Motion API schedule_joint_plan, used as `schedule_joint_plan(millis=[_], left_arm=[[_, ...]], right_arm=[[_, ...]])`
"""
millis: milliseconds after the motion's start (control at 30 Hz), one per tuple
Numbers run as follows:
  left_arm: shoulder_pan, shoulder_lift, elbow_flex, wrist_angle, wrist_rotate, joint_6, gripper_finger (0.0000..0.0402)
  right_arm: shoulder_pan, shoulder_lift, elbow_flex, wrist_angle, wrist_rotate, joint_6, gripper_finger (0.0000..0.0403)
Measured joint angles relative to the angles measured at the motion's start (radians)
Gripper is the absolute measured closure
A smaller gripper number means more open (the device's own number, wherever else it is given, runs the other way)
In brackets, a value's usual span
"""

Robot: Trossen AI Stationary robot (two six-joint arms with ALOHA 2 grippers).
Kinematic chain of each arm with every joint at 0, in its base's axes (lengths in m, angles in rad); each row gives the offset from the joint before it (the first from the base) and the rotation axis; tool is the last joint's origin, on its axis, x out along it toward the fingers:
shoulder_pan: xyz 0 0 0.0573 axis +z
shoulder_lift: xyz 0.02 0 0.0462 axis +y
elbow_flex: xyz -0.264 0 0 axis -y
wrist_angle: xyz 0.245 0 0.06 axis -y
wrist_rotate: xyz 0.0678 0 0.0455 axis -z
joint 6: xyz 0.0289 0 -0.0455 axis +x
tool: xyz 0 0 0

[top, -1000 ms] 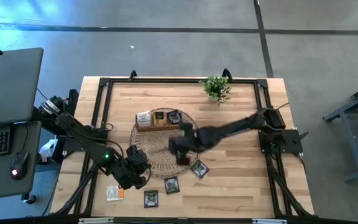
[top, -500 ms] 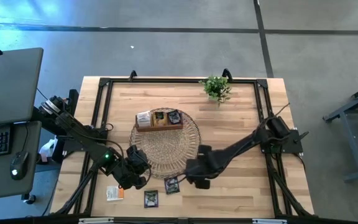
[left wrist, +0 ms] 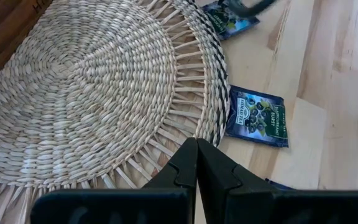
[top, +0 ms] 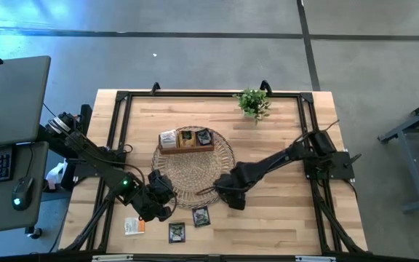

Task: Pick & Place Tea
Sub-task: Put the violet tea packet into the right compartment of the wooden organizer

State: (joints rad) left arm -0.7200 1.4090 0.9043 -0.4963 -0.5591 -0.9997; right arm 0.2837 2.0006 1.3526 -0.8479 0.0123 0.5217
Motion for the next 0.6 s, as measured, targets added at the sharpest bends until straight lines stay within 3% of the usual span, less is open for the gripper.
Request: schedule_joint_plan(millis=[267, 600], left_arm=[[0.000, 0.000, 0.000, 0.000, 0.000, 0.008, 0.0399], [0.000, 0.000, 0.000, 0.000, 0.001, 0.008, 0.0399]], right_arm=[[-0.008, -0.001, 0.075, 0.022, 0.004, -0.019, 0.0217], [-0.008, 0.003, -0.044, 0.152, -0.010, 0.159, 0.0217]])
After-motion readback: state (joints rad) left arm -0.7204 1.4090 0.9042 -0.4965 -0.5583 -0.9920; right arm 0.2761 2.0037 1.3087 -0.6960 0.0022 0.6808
